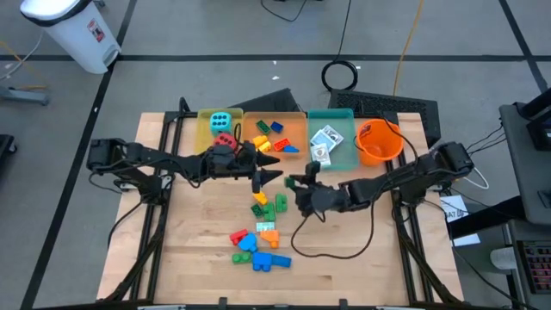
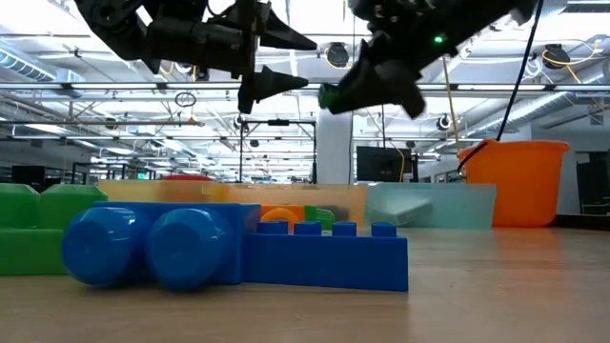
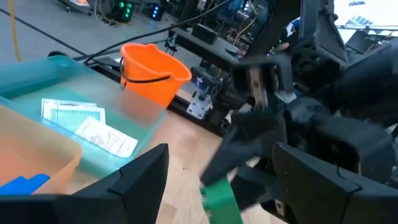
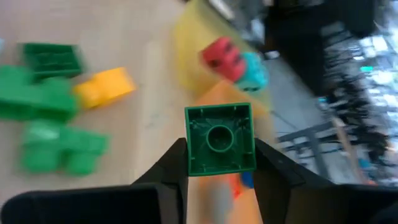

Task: Pick & Place Toys
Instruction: Put the green game piece into the orange bin

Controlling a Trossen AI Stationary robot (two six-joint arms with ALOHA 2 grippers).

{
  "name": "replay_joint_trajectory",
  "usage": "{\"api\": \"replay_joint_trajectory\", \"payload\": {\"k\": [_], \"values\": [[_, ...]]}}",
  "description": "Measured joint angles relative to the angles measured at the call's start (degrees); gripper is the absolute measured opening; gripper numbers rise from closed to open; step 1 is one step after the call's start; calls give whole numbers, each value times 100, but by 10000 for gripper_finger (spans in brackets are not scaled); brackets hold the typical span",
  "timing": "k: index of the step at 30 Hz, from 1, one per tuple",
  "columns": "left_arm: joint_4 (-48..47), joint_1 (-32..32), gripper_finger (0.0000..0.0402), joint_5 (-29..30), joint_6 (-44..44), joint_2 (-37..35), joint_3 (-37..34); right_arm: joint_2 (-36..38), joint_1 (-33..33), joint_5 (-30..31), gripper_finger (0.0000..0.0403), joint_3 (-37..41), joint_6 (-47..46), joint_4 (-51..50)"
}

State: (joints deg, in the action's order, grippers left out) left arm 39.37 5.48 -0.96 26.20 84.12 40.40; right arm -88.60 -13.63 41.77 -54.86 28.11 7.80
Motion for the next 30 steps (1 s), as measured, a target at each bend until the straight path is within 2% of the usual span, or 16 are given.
{"api": "replay_joint_trajectory", "payload": {"k": [8, 13, 18, 22, 28, 30], "values": [[-94, 0, 292, 73, -20, 4, 0, -2, 433, -28, 98, 0, 792, 1341], [-74, 41, 292, 147, 1, 2, 0, -4, 659, -601, 99, 0, 927, 1631], [-104, 94, 284, 149, 116, 2, 0, 0, 735, -602, 99, -1, 1053, 1772], [-103, 113, 238, 230, 277, 2, 0, 0, 733, -607, 100, 1, 1076, 1831], [-63, 164, 128, 223, 332, -1, 7, -4, 744, -641, 106, 1, 966, 1791], [-109, 164, 103, 224, 332, -1, 7, -4, 725, -666, 117, 1, 778, 1728]]}}
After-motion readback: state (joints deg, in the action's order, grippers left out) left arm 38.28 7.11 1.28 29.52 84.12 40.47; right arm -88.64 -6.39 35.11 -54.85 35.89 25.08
